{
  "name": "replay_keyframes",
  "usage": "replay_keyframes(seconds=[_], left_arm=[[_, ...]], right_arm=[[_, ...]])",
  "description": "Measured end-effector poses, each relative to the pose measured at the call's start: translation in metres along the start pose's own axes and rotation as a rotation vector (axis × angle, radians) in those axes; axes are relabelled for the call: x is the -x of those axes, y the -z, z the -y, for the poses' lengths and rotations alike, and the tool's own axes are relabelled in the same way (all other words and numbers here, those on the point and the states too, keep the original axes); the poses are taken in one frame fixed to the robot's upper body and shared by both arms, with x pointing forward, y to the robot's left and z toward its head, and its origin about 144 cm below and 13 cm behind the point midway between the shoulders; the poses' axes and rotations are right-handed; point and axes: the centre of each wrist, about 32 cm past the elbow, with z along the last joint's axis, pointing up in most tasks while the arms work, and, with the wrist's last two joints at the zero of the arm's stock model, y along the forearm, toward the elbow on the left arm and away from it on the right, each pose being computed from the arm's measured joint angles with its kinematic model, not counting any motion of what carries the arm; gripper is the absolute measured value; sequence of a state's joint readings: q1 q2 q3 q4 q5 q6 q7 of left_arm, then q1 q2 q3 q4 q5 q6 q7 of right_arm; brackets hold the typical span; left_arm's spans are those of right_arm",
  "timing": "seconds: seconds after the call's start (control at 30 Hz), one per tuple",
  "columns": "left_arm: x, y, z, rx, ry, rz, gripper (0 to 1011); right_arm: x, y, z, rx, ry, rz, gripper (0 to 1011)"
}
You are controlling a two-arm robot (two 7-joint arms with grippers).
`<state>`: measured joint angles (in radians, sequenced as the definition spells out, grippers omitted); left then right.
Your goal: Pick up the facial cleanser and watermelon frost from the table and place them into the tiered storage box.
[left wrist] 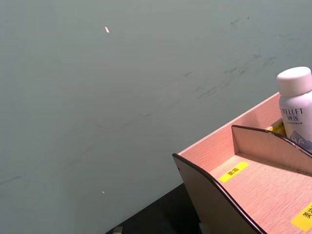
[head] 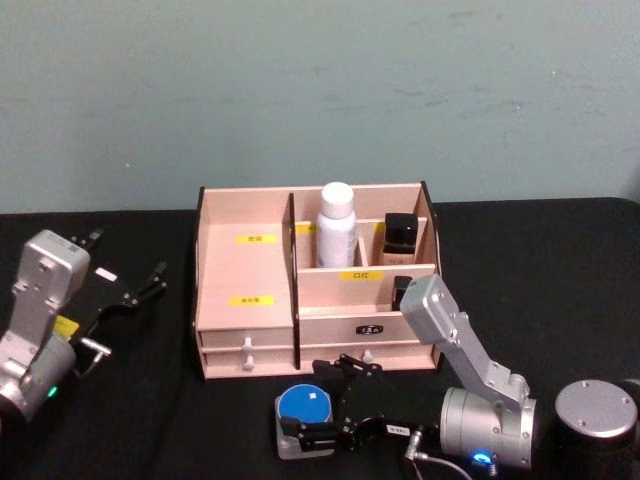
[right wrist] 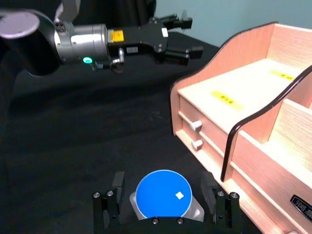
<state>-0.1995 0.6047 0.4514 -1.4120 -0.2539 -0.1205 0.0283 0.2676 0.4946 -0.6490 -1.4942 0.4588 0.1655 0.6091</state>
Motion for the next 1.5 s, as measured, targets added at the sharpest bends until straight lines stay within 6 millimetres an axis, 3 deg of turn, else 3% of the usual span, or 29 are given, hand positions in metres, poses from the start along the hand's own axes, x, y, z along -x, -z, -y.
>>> replay_keyframes(seconds=[0.77, 1.5], left_arm=[[0.000, 0.000, 0.000, 0.000, 0.000, 0.000, 1010], [0.000, 0.000, 0.000, 0.000, 0.000, 0.000, 1010]], right_arm=[[-0.012, 0.004, -0.019, 0.031, -0.029, 0.001, 1000], [-0.007, 0.004, -0.025, 0.064, -0.025, 0.012, 1000]])
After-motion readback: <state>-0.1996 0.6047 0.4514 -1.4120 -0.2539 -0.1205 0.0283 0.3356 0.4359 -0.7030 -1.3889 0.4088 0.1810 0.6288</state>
